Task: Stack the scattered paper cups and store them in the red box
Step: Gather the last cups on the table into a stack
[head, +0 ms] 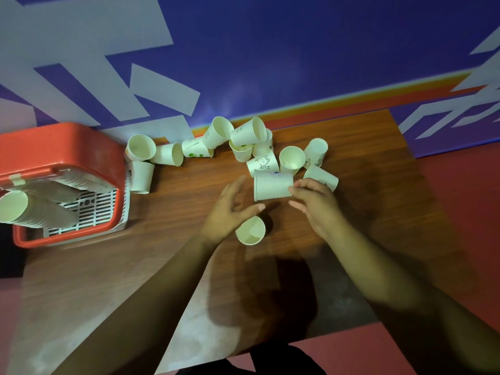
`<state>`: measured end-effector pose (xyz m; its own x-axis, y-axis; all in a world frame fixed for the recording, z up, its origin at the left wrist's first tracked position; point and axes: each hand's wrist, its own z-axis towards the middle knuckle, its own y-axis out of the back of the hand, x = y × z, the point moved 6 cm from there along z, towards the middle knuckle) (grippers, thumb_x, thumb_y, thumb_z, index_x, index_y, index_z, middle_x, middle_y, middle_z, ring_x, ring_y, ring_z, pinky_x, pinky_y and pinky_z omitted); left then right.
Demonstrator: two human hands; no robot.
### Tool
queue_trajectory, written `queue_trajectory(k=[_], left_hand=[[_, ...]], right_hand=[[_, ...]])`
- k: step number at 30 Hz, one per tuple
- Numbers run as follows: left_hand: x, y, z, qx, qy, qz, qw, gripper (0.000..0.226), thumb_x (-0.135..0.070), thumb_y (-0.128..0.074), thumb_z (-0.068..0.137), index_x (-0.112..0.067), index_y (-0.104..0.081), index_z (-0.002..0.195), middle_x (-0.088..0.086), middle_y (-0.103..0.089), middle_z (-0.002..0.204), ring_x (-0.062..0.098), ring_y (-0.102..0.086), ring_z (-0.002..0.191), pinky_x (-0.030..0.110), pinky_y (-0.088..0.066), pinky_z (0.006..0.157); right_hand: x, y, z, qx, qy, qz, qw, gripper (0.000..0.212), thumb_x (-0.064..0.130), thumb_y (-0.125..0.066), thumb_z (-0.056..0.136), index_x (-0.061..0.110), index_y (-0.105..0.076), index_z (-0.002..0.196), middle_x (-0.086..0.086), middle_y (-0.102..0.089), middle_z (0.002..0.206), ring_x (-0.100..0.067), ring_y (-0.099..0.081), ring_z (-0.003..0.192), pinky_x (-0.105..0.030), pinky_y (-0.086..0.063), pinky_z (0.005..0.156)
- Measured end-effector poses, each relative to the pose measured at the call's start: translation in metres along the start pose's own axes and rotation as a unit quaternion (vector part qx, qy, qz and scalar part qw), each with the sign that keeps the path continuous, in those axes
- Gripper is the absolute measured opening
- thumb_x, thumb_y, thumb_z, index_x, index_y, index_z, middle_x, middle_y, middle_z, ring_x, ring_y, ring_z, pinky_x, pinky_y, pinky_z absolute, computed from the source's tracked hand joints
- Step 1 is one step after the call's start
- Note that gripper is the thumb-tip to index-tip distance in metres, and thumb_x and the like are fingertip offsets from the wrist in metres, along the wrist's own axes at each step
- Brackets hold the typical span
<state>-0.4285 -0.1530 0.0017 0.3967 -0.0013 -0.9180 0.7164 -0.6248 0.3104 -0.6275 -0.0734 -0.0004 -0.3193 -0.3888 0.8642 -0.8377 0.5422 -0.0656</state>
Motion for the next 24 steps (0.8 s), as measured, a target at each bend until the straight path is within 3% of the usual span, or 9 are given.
queue_trajectory(k=[3,6,10,12,14,16,19,22,24], left_hand=[[-0.021,0.006,0.008,-0.032,-0.042,-0.025,0.998,0.059,-0.027,-0.075,0.091,-0.033,-0.050,0.143,-0.016,-0.052,0.138,-0.004,-0.053,0.123,0.022,-0.053,0.096],[-0.022,0.015,0.011,-0.045,-0.033,-0.049,0.997,0.062,-0.028,-0.074,0.091,-0.045,-0.043,0.141,-0.023,-0.049,0.137,-0.002,-0.055,0.118,0.017,-0.052,0.093],[-0.016,0.018,0.010,-0.028,-0.013,-0.055,0.998,0.062,-0.031,-0.075,0.090,-0.052,-0.043,0.139,-0.014,-0.049,0.138,0.001,-0.053,0.118,0.010,-0.048,0.087],[-0.015,0.024,0.008,-0.045,-0.005,-0.047,0.998,0.060,-0.032,-0.075,0.089,-0.046,-0.047,0.140,-0.013,-0.050,0.135,0.003,-0.053,0.116,0.012,-0.048,0.086],[-0.017,0.031,0.005,-0.047,-0.007,-0.010,0.999,0.057,-0.034,-0.076,0.088,-0.043,-0.049,0.137,-0.014,-0.050,0.129,0.001,-0.052,0.112,0.014,-0.049,0.086],[-0.020,0.035,-0.001,-0.022,-0.030,0.054,0.998,0.055,-0.037,-0.078,0.086,-0.038,-0.052,0.134,-0.011,-0.050,0.123,0.002,-0.050,0.112,0.014,-0.045,0.087],[-0.022,0.031,-0.016,0.017,-0.099,0.157,0.982,0.059,-0.048,-0.078,0.081,-0.030,-0.055,0.132,-0.006,-0.050,0.119,0.012,-0.046,0.115,0.020,-0.040,0.096],[-0.013,0.023,-0.028,0.026,-0.134,0.233,0.963,0.068,-0.053,-0.077,0.081,-0.023,-0.054,0.137,-0.003,-0.050,0.118,0.015,-0.043,0.114,0.021,-0.035,0.101],[-0.005,0.017,-0.032,0.024,-0.141,0.270,0.952,0.070,-0.054,-0.073,0.080,-0.018,-0.055,0.138,-0.002,-0.049,0.118,0.016,-0.043,0.112,0.019,-0.034,0.097]], right_hand=[[0.001,-0.012,-0.001,0.058,-0.074,0.110,0.989,0.006,0.003,-0.064,0.091,0.008,-0.060,0.090,-0.016,-0.067,0.117,-0.032,-0.064,0.113,-0.046,-0.051,0.098],[-0.002,-0.017,0.002,0.103,-0.098,0.111,0.984,0.007,0.003,-0.062,0.092,0.009,-0.059,0.090,-0.018,-0.066,0.121,-0.034,-0.064,0.113,-0.047,-0.050,0.100],[-0.006,-0.026,0.010,0.172,-0.109,0.059,0.977,0.002,0.008,-0.062,0.093,0.009,-0.060,0.095,-0.015,-0.068,0.113,-0.032,-0.065,0.111,-0.045,-0.052,0.098],[0.001,-0.019,0.020,0.141,-0.070,0.014,0.987,0.009,0.014,-0.064,0.093,0.009,-0.065,0.101,-0.013,-0.070,0.114,-0.030,-0.067,0.109,-0.044,-0.054,0.095],[0.022,0.001,0.036,0.054,0.036,-0.128,0.990,0.010,0.017,-0.065,0.092,0.013,-0.069,0.100,-0.005,-0.073,0.106,-0.021,-0.069,0.102,-0.037,-0.056,0.090],[0.036,0.024,0.049,-0.045,0.127,-0.279,0.951,0.010,0.016,-0.066,0.090,0.012,-0.068,0.098,-0.002,-0.070,0.102,-0.018,-0.066,0.099,-0.035,-0.053,0.087],[0.034,0.052,0.065,-0.136,0.173,-0.446,0.868,0.028,0.016,-0.066,0.086,0.007,-0.063,0.112,-0.013,-0.059,0.119,-0.030,-0.057,0.110,-0.042,-0.050,0.090],[0.011,0.065,0.079,-0.119,0.146,-0.583,0.790,0.060,0.026,-0.072,0.082,0.006,-0.047,0.133,-0.017,-0.048,0.134,-0.036,-0.045,0.125,-0.046,-0.040,0.102],[-0.003,0.071,0.088,-0.097,0.095,-0.613,0.778,0.073,0.032,-0.075,0.080,0.008,-0.039,0.138,-0.017,-0.046,0.138,-0.036,-0.042,0.129,-0.047,-0.036,0.106]])
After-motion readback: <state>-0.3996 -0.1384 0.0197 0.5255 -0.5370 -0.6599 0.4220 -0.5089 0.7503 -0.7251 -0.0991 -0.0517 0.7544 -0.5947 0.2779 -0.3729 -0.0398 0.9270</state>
